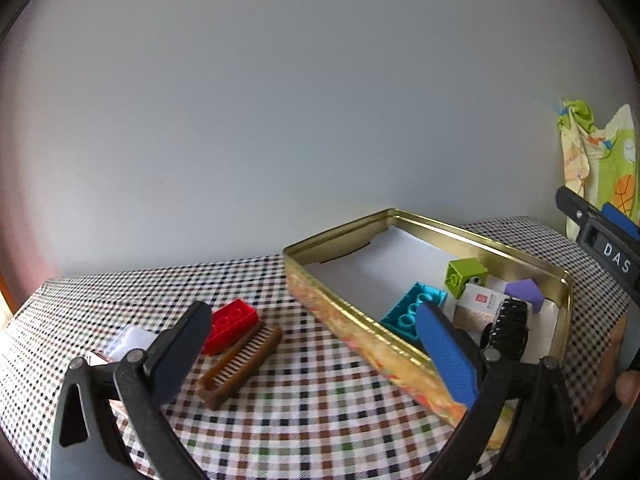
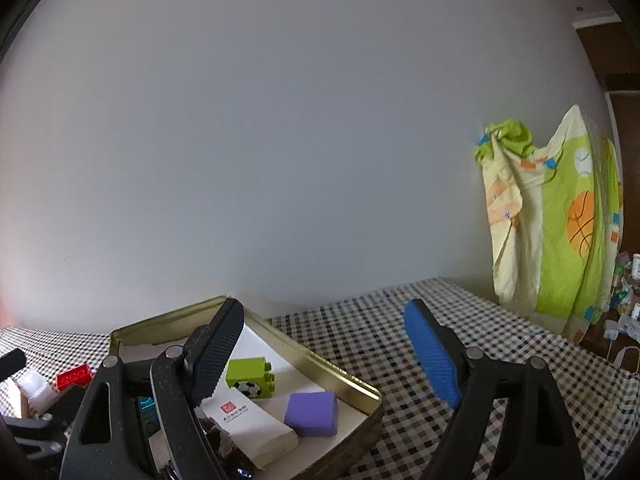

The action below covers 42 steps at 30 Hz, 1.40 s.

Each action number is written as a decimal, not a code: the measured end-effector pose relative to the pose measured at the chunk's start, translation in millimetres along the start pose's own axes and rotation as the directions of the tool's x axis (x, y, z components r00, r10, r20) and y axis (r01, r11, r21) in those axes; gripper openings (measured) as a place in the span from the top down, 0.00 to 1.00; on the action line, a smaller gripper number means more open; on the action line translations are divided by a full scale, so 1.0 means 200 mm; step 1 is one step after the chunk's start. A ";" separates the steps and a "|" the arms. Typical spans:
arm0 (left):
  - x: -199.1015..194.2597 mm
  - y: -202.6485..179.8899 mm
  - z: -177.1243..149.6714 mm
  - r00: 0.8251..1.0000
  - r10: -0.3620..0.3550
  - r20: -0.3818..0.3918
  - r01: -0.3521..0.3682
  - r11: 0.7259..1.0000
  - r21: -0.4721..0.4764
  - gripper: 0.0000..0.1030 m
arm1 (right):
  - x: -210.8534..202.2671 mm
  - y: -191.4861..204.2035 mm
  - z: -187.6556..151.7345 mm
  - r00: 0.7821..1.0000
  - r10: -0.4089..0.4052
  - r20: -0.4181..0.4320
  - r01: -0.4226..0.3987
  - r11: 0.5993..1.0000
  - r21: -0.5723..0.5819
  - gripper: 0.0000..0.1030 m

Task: Organize rigid objects
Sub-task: 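Withdraw both open tools from the tin back over the table, then reach the left tool to the copper box and close on it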

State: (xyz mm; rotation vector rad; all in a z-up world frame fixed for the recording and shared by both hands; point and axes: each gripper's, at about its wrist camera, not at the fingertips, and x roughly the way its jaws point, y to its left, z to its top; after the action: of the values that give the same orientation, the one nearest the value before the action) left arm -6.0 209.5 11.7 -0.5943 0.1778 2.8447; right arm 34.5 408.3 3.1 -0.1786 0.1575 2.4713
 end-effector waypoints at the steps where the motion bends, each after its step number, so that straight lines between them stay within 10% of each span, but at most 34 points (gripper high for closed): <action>1: -0.01 0.02 -0.01 1.000 0.001 0.001 -0.001 1.000 -0.006 0.00 | 0.00 0.00 0.00 1.000 -0.007 0.003 0.007 1.000 0.002 0.18; 15: -0.04 0.15 -0.03 0.999 0.020 0.027 -0.019 0.999 -0.038 0.00 | -0.11 -0.06 -0.01 0.991 -0.135 0.019 0.134 0.988 0.072 0.18; 42: 0.00 0.57 -0.09 0.997 -0.013 -0.074 0.006 0.996 -0.091 0.00 | -0.36 0.20 -0.08 0.998 -0.059 0.019 0.057 0.994 0.093 0.18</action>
State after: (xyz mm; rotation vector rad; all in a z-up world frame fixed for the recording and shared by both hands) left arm -27.1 96.4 2.5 -0.7189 0.0577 2.8354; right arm 68.1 330.7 2.3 -0.1151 0.2535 2.4016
